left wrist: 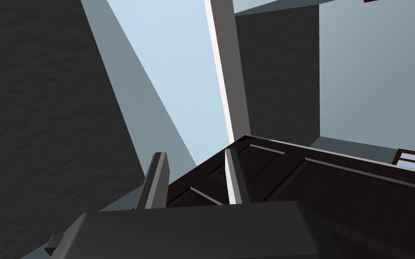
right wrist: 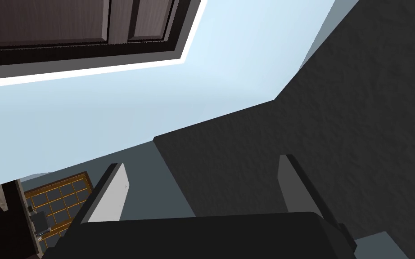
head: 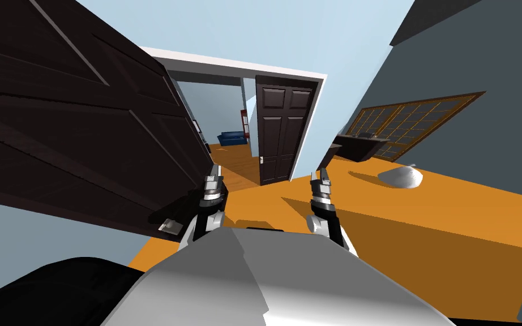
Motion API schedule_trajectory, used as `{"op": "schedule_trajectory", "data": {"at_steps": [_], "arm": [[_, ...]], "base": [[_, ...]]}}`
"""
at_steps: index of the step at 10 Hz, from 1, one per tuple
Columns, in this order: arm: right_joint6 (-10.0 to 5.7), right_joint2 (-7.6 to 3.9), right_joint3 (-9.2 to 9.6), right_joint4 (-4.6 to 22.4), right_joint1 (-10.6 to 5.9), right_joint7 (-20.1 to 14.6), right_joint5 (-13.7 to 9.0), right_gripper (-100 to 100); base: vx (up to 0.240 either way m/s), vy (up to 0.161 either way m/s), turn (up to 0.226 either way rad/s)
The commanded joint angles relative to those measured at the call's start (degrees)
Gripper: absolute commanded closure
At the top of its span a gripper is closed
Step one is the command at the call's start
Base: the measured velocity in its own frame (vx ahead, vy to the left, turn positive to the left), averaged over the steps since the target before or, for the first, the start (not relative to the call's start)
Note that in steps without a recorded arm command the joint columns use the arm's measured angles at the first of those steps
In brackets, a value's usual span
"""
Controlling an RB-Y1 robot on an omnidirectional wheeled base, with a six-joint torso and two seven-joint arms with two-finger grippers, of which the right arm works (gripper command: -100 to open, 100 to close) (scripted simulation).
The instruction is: Pull the door open
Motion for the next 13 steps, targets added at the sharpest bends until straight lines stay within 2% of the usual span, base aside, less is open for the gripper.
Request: {"op": "schedule_trajectory", "data": {"at_steps": [1,13], "arm": [[-0.55,-0.42,0.3,1.92,-0.25,-0.12,-0.55,-100],[-3.9,-3.25,1.49,21.38,-7.19,-0.72,-5.12,-100]], "base": [[0.097,0.008,0.099],[0.102,0.014,0.114]]}}
